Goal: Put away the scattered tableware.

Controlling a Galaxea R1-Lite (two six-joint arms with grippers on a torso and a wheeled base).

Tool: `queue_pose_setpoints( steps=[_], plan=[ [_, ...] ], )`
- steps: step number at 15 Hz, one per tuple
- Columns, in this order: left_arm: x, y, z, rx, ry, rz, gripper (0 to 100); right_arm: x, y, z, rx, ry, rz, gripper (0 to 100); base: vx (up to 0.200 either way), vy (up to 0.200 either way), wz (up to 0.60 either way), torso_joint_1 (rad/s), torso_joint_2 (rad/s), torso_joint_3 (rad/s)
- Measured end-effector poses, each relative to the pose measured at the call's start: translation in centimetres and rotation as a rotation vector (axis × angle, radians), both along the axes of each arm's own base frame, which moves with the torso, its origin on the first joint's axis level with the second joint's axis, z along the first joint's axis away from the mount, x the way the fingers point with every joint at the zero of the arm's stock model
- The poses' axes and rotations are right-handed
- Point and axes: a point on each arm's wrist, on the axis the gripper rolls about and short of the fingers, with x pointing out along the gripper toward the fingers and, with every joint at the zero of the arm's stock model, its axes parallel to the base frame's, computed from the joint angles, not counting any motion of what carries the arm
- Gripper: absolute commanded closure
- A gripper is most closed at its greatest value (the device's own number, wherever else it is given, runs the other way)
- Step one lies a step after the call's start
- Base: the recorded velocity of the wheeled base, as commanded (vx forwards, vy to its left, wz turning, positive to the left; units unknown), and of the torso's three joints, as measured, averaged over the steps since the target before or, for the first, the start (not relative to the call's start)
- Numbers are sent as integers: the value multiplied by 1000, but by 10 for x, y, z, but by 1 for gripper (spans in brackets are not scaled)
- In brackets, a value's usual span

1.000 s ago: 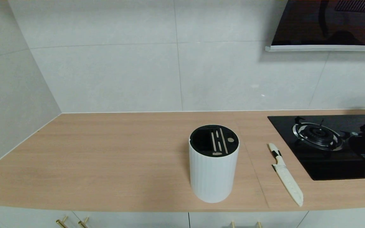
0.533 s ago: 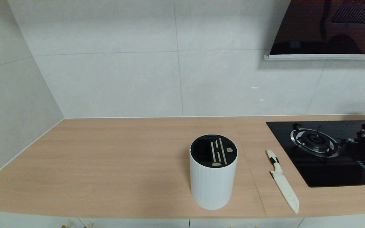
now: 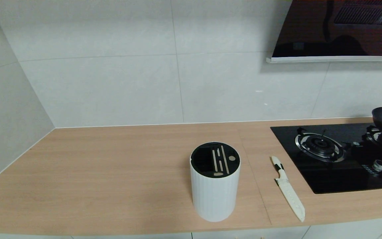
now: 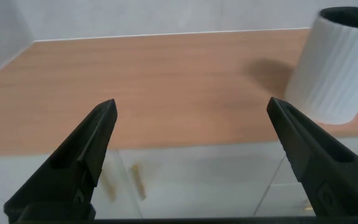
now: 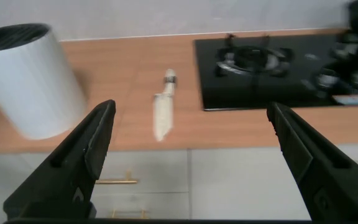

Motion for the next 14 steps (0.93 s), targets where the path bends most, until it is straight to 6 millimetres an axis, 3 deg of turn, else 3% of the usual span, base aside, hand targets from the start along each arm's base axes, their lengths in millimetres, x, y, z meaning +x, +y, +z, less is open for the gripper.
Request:
queue_pose_setpoints(
  steps=[14],
  plan=[
    [0, 0, 0, 0, -1, 1, 0, 0, 0, 0, -21, -3, -2, 0, 0, 0, 0, 0, 0, 0]
  ],
)
